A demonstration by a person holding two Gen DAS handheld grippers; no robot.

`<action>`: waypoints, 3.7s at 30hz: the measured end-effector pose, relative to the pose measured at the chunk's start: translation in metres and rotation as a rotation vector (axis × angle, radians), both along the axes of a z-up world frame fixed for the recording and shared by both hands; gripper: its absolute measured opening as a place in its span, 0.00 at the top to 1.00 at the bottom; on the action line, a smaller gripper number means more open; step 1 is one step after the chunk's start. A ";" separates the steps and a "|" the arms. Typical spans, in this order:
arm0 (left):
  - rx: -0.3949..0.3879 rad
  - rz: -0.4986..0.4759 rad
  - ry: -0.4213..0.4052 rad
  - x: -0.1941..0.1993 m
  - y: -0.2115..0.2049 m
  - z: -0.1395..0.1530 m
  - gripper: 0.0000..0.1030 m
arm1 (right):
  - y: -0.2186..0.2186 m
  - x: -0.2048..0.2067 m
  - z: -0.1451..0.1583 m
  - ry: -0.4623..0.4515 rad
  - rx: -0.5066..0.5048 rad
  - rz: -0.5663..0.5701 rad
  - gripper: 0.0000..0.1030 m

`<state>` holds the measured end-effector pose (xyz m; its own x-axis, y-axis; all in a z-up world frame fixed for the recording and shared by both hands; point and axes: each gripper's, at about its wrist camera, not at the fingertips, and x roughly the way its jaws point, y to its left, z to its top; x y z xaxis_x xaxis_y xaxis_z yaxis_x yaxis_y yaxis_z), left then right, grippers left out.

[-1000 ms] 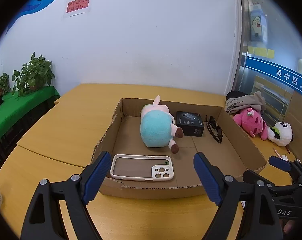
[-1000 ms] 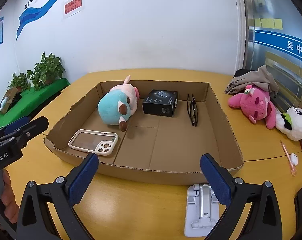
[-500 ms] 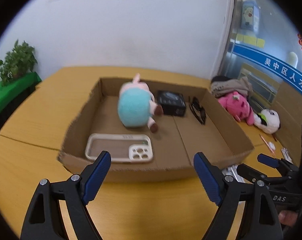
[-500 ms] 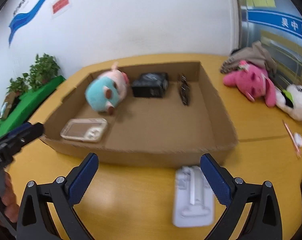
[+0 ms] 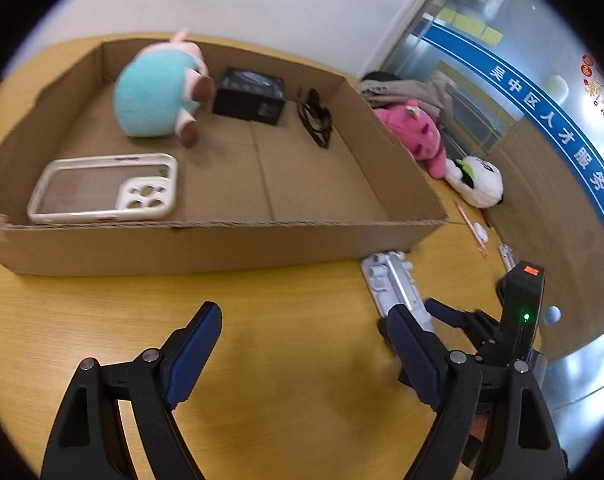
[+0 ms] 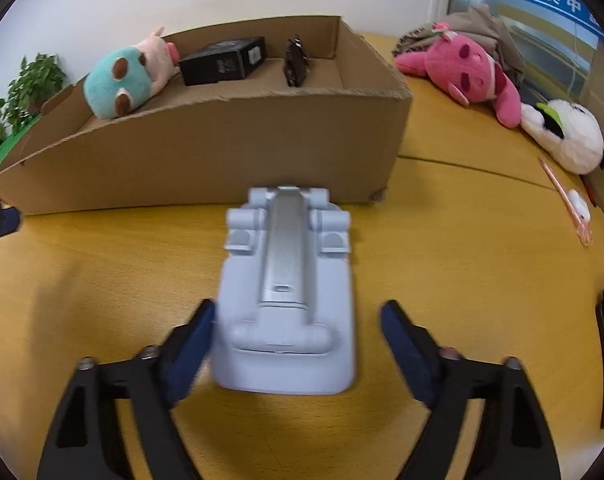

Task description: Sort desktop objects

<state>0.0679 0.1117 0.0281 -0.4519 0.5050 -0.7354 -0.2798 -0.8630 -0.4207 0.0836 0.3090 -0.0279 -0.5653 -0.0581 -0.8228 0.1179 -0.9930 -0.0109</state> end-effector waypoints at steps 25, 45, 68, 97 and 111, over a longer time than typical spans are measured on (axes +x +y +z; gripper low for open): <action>0.265 -0.136 -0.212 -0.009 0.033 -0.024 0.66 | -0.029 0.060 0.040 0.050 -0.368 0.194 0.32; 0.143 -0.188 0.003 -0.099 0.021 0.101 0.72 | -0.071 -0.043 0.151 0.259 -0.298 0.333 0.32; 0.127 -0.067 -0.443 -0.252 0.024 -0.046 0.71 | -0.083 -0.221 0.036 -0.195 -0.254 0.222 0.51; -0.314 0.354 0.449 -0.025 -0.078 -0.002 0.19 | -0.047 -0.062 0.047 0.438 -0.067 0.058 0.00; -0.298 0.401 0.433 -0.032 -0.080 -0.011 0.00 | -0.049 -0.063 0.045 0.436 -0.062 0.043 0.00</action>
<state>0.0358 0.0316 0.0167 -0.8487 0.0389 -0.5274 -0.0022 -0.9975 -0.0700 0.0203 0.2604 0.0171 -0.8547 -0.1306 -0.5025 0.1567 -0.9876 -0.0097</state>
